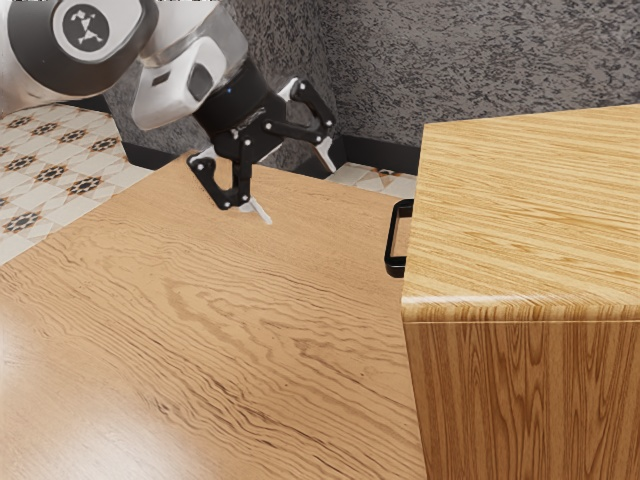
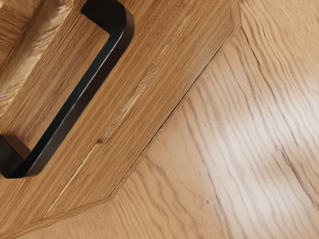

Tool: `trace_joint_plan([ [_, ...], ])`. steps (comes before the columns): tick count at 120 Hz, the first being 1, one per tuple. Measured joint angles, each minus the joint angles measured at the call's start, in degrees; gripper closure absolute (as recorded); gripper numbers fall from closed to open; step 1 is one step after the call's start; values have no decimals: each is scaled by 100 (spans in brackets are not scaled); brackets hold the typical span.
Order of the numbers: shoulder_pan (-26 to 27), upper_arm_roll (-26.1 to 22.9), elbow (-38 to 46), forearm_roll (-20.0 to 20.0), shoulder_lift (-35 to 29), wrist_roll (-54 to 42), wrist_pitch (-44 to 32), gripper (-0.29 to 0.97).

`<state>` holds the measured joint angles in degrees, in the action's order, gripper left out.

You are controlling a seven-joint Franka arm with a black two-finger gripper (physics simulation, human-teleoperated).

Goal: Pull the drawer handle with one arm to open the drawer

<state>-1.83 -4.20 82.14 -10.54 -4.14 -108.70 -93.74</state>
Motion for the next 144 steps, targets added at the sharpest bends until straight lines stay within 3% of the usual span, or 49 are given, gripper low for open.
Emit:
trace_joint_plan([
  [24, 132, -19, -8, -600, 157, -1475, -91, 18],
  [61, 41, -89, -47, -939, 395, -2976, -208, 36],
  [126, 200, -298, -93, -1344, 795, -4311, -363, 39],
  [144, 160, -290, -71, -1396, 860, -4507, -418, 60],
])
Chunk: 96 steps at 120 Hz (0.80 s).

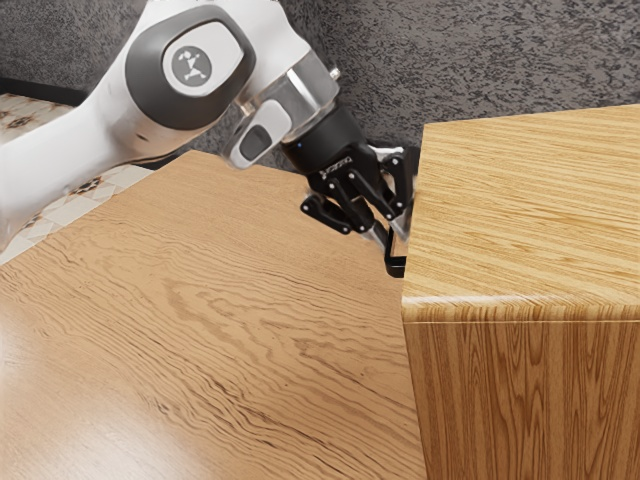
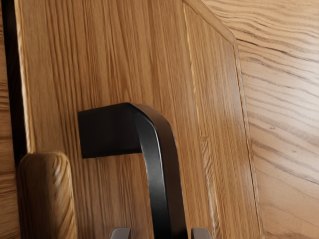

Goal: Pull the drawer handle with one arm to open the drawer

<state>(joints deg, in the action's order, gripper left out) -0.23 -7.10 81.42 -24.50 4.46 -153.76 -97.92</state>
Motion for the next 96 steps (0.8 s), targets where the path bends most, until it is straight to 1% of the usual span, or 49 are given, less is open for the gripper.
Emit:
trace_joint_plan([
  [11, 7, 42, 47, -64, -4, -92, -21, 68],
  [21, -22, 52, 145, -92, -37, -165, -36, 71],
  [48, -193, 119, 592, -131, -388, -327, -75, 76],
  [51, -80, 274, 647, -132, -450, -341, -78, 77],
  [53, -203, 178, 685, -133, -490, -351, -79, 77],
  [59, -307, 164, 803, -137, -613, -379, -84, 78],
  [96, -371, 618, 1439, -145, -1231, -508, -93, 79],
])
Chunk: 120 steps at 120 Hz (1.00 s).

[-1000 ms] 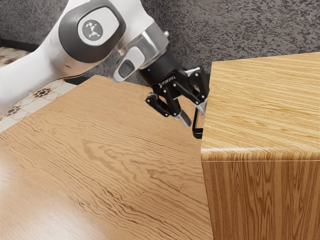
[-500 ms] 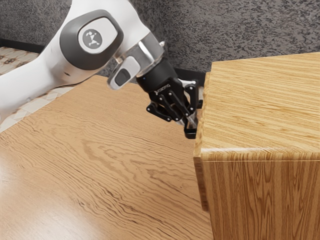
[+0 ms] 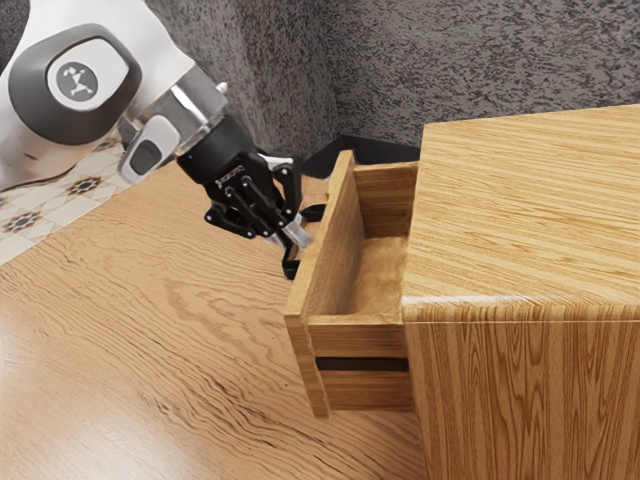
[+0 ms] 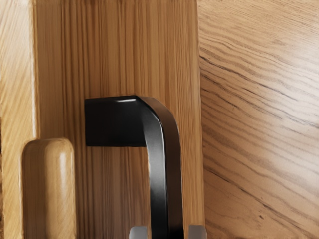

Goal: Pull the drawer handle with one arm to open the drawer

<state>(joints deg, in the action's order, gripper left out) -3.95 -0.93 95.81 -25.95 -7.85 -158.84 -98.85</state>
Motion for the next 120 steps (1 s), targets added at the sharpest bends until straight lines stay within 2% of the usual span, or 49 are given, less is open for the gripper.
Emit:
trace_joint_plan([
  [28, 25, 166, 401, 58, -375, -143, 18, 79],
  [45, 28, 197, 555, 233, -520, -318, 27, 79],
  [78, 46, 759, 896, 329, -813, -552, 55, 78],
  [120, 65, 1076, 1252, 392, -1195, -712, 79, 76],
])
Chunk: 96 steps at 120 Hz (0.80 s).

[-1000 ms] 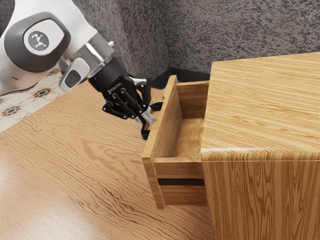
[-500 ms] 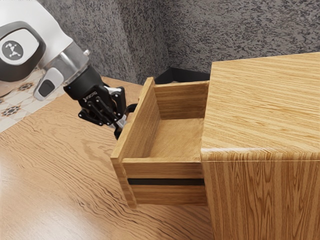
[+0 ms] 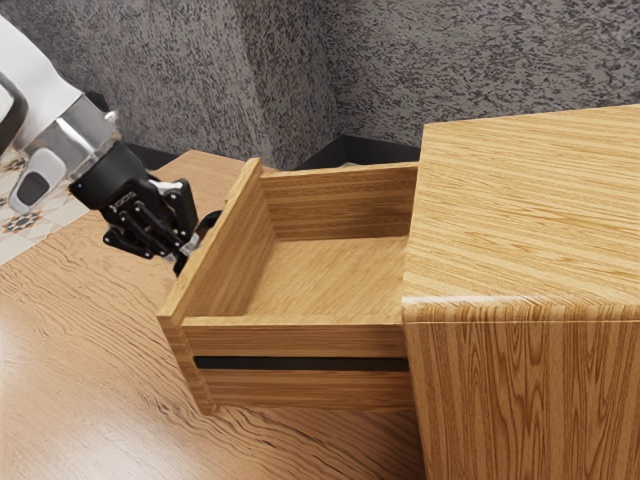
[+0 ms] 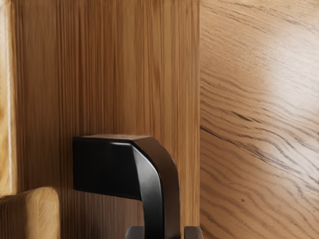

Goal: Pull the drawer handle with one arm to open the drawer

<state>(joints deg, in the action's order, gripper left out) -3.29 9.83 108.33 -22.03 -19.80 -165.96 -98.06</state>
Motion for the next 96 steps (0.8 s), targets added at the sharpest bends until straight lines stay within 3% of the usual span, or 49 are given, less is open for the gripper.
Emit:
trace_joint_plan([
  [36, 15, 193, 189, 17, -301, -5, 7, 76],
  [96, 57, 417, 122, 68, -599, -5, 91, 55],
])
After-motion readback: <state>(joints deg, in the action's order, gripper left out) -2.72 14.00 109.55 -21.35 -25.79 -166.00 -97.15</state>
